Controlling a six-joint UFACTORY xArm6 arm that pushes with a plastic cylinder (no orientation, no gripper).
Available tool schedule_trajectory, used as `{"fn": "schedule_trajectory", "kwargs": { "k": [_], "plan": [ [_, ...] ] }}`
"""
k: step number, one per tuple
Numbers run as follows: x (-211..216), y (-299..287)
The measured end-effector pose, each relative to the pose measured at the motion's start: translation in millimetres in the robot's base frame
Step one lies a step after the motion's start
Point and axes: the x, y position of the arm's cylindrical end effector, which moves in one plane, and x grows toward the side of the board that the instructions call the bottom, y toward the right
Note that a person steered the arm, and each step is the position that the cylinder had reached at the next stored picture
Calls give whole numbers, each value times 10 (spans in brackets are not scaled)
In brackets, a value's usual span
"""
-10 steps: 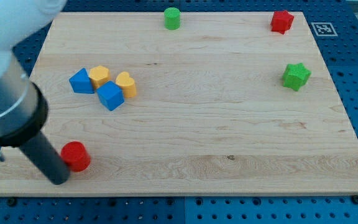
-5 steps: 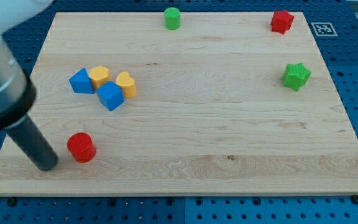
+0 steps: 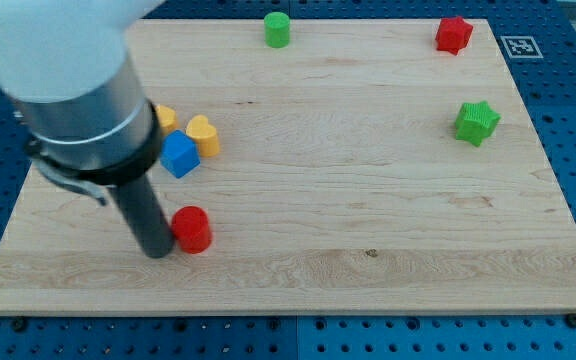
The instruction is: Place the red circle diagonal to the yellow heart
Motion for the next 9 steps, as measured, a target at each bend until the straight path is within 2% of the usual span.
{"fn": "schedule_trajectory", "kwargs": {
  "k": [3,6,7,8,9],
  "plan": [
    [-131,983],
    [-294,1378],
    [-196,1387],
    [121,1339],
    [-73,984]
  ]
}}
